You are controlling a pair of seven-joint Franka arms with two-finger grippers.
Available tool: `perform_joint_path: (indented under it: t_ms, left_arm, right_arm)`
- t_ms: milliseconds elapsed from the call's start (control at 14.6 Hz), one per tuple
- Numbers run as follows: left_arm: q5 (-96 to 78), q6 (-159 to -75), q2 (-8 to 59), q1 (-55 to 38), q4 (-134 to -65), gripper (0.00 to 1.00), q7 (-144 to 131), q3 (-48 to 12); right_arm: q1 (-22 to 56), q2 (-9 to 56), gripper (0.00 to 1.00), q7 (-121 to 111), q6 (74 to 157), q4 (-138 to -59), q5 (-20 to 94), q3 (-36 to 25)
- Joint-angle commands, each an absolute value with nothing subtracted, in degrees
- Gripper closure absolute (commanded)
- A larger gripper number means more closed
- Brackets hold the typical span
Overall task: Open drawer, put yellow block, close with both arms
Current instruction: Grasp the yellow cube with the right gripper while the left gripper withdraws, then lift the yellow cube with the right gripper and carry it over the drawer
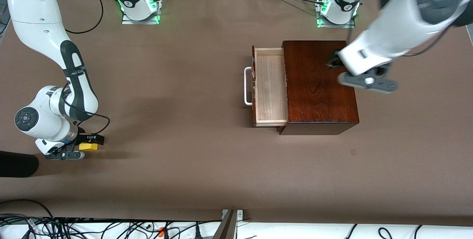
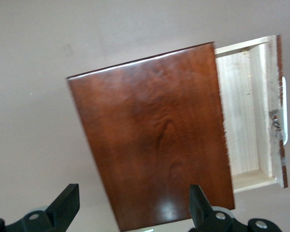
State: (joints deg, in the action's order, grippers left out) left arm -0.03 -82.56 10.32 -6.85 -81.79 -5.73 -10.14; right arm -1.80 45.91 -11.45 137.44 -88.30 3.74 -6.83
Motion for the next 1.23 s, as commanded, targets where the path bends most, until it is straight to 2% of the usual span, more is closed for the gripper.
perform_joint_path:
  t_ms: [0, 68, 274, 684, 821, 957, 1162]
  left_arm:
    - [-1.8, -85.1, 0.5, -6.7, -92.3, 0.0, -3.2, -5.8]
    - [-1.5, -87.4, -1.3, -6.2, -93.9, 0.0, -3.3, -4.8]
    - [-1.5, -87.9, -1.8, -6.1, -94.7, 0.0, -2.5, -1.3]
    - [-1.3, -85.3, -1.3, -6.1, -93.6, 0.0, -3.1, -1.3]
    - [-1.3, -85.3, -1.3, -6.0, -93.6, 0.0, -3.0, -1.2]
    - [-1.3, -85.3, -1.3, -5.9, -93.5, 0.0, -2.8, -1.2]
    - [-1.4, -85.3, -1.2, -5.8, -93.5, 0.0, -2.8, -1.1]
  right_arm:
    - [-2.9, 45.3, 0.92, -16.6, 138.3, -88.2, 4.6, -6.4]
    - [-3.8, 44.9, 1.0, -19.2, 138.2, -88.0, 4.6, -6.4]
    - [-3.8, 42.4, 1.0, -21.1, 134.8, -87.2, 4.6, -6.3]
    - [-1.3, 25.6, 1.0, -16.9, 103.8, -82.8, 1.8, -6.5]
    - [1.5, 18.5, 1.0, -10.1, 94.9, -82.8, -0.3, -6.2]
    - [4.8, 14.9, 1.0, 1.2, 86.5, -82.8, -0.3, -5.8]
    - [10.6, 12.7, 1.0, 25.2, 82.3, -82.9, 0.7, -1.0]
